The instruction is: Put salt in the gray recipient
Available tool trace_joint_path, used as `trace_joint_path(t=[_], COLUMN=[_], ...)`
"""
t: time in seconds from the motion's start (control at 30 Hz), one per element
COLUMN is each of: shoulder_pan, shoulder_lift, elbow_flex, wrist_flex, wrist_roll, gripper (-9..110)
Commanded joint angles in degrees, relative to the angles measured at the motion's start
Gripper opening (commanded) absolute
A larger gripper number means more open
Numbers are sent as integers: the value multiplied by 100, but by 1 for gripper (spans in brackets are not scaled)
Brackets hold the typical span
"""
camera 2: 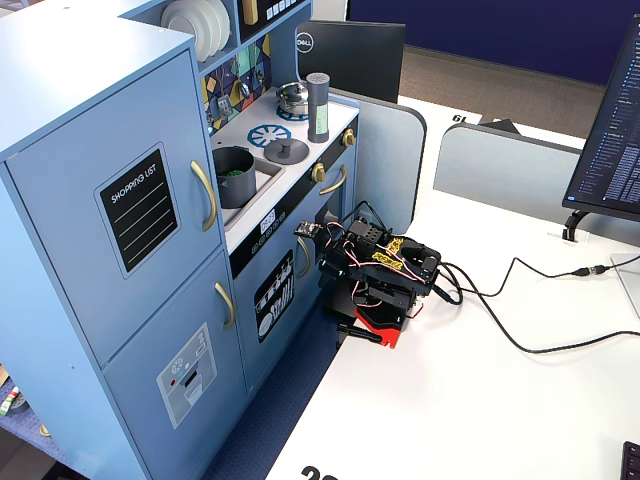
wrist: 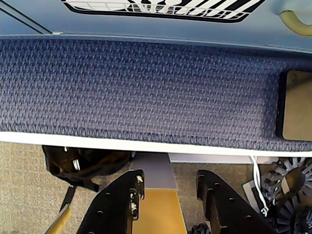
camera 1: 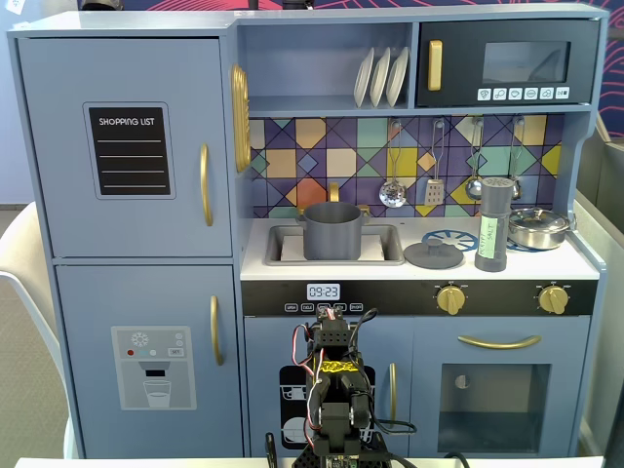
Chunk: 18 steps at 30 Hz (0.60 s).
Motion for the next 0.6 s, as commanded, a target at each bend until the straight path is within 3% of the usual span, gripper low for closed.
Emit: trace_joint_path(t=[0.0, 0.43, 0.57], shoulder_pan=[79, 105, 396], shoulder_lift=[18, 18, -229], elbow_flex=[-44, -62, -729], wrist_flex=[26, -35, -158], wrist_roll=[70, -88, -62], gripper=[0, 0, 0])
